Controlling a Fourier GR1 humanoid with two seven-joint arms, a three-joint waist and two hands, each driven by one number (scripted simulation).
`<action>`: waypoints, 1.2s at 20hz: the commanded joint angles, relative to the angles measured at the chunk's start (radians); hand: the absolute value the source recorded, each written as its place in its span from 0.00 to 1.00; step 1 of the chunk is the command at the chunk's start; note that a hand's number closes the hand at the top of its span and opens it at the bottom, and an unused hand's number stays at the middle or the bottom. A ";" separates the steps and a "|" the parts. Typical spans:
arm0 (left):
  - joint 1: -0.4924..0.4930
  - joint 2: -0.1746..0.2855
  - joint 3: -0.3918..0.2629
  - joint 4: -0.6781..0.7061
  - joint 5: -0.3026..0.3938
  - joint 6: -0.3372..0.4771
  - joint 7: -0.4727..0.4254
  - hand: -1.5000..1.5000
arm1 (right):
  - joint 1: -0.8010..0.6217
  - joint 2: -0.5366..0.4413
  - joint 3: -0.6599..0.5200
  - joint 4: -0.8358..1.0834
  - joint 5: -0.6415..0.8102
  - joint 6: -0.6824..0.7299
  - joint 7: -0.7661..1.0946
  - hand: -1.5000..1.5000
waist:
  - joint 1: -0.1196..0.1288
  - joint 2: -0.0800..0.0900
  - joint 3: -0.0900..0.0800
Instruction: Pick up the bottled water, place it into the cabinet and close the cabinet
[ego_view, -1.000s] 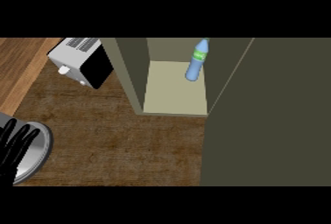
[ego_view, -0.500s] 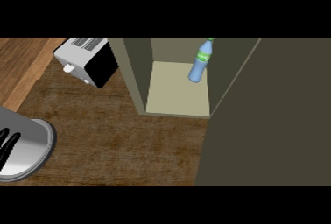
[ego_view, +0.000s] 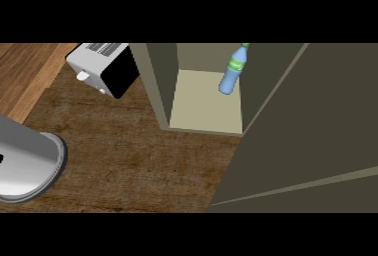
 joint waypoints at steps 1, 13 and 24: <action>0.012 0.018 0.035 0.007 0.016 -0.033 -0.009 0.00 | -0.105 0.068 0.088 -0.101 0.118 -0.117 0.117 1.00 | 0.002 0.003 0.000; 0.080 0.057 0.116 0.048 0.051 -0.153 -0.035 0.00 | -0.379 0.337 0.188 0.087 0.153 -0.267 0.290 1.00 | 0.053 0.024 0.006; 0.121 0.077 0.185 0.057 0.070 -0.240 -0.051 0.00 | -0.651 0.412 0.127 0.286 -0.119 -0.135 0.439 1.00 | 0.069 0.036 0.015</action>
